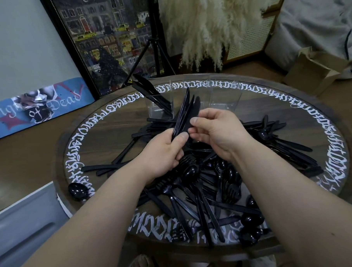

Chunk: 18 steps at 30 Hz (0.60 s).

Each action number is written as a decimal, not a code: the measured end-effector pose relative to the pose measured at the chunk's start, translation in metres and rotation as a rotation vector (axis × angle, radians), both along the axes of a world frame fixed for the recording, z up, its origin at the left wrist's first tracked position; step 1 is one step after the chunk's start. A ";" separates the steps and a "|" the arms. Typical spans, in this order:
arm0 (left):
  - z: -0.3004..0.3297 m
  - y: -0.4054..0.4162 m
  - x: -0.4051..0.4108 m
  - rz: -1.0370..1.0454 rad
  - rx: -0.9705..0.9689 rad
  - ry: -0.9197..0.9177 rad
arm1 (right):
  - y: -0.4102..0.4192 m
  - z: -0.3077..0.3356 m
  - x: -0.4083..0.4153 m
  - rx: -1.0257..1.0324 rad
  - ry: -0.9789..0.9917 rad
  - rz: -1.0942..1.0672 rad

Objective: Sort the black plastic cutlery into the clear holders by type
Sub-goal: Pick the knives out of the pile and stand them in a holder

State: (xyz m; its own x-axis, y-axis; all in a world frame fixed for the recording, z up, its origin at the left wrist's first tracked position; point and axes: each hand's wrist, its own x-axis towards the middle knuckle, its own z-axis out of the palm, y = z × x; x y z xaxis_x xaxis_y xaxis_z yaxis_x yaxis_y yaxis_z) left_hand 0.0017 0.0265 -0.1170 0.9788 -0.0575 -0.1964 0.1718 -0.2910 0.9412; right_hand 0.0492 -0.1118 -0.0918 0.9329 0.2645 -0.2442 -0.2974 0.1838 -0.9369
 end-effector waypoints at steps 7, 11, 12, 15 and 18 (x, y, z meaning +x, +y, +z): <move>0.012 -0.002 -0.006 -0.022 0.127 -0.025 | -0.010 0.004 0.000 0.029 -0.005 -0.013; 0.014 0.001 -0.007 -0.034 0.300 -0.021 | -0.009 0.007 -0.005 -0.051 -0.065 0.005; 0.016 0.001 -0.007 -0.047 0.401 -0.042 | -0.009 0.009 -0.007 -0.045 -0.070 0.010; 0.024 -0.004 -0.011 -0.145 0.700 -0.127 | -0.010 0.014 -0.014 -0.121 -0.113 -0.034; 0.028 -0.008 -0.023 -0.165 0.792 -0.164 | -0.012 0.015 -0.025 -0.272 -0.195 -0.090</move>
